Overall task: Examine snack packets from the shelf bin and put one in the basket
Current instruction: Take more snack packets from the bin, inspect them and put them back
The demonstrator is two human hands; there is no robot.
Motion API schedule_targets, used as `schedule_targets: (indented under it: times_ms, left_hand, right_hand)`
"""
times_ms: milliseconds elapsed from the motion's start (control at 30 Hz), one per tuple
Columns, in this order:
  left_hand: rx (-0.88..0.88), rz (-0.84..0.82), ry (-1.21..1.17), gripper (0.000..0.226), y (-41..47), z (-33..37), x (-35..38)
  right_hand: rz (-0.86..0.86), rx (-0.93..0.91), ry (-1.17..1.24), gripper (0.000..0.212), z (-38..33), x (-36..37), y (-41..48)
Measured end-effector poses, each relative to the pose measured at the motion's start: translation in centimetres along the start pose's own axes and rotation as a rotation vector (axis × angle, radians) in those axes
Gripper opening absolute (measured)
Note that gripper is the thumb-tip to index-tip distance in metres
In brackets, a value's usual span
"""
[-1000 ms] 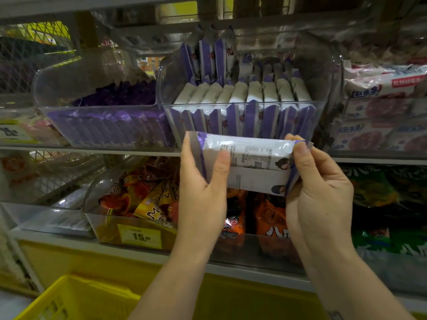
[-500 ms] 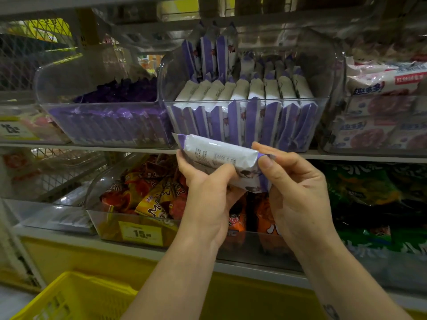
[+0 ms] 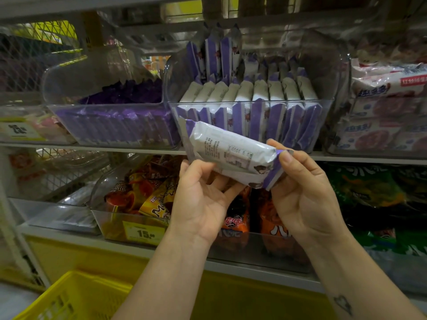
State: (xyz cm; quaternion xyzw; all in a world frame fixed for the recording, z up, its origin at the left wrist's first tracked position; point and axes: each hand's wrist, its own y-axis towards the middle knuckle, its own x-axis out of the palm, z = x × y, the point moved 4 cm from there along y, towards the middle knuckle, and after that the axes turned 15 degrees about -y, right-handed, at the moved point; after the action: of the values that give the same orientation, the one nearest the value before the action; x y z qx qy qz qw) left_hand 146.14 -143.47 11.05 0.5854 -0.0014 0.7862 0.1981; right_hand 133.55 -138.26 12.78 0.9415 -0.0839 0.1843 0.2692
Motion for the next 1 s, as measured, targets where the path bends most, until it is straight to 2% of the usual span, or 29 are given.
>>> schedule_targets:
  times_ms: [167, 267, 367, 467, 567, 667, 833, 900, 933, 1000]
  left_hand:
    - [-0.047, 0.001, -0.057, 0.059, -0.1, -0.4, -0.2]
    - [-0.041, -0.028, 0.042, 0.055, -0.3, -0.2, 0.3]
    - [0.037, -0.073, 0.166, 0.059, -0.5, 0.1, 1.4]
    - [0.112, -0.182, 0.230, 0.063, -0.6, 0.3, 2.9]
    - [0.146, -0.292, 0.208, 0.079, -0.7, 1.2, 4.6]
    - [0.131, -0.372, 0.195, 0.084, -1.2, 2.2, 6.0]
    - [0.105, -0.345, 0.164, 0.062, -1.7, 3.0, 8.0]
    - [0.089, -0.321, 0.183, 0.061, -1.5, 3.5, 9.1]
    - [0.082, -0.301, 0.219, 0.060, -1.3, 3.9, 9.5]
    - [0.090, -0.251, 0.342, 0.052, -0.7, 4.3, 10.2]
  right_hand:
    - [-0.021, -0.007, -0.008, 0.015, -0.2, -0.2, -0.1]
    - [-0.014, 0.009, 0.018, 0.018, -0.3, -0.3, 0.0]
    - [0.029, 0.010, 0.067, 0.012, -1.0, -0.2, 0.2]
    - [0.049, -0.036, -0.013, 0.008, -2.2, 0.8, 0.3]
    - [0.053, -0.102, -0.164, 0.008, -3.9, 2.0, 0.5]
    - [0.031, -0.166, -0.372, 0.018, -6.0, 3.0, 0.8]
    - [-0.094, -0.237, -0.963, 0.023, -8.0, 4.5, 1.7]
    - [-0.161, -0.309, -1.152, 0.023, -9.4, 5.0, 2.1]
    - [-0.213, -0.354, -1.242, 0.031, -10.1, 5.3, 2.3]
    - [-0.356, -0.480, -1.432, 0.062, -10.9, 5.8, 2.3]
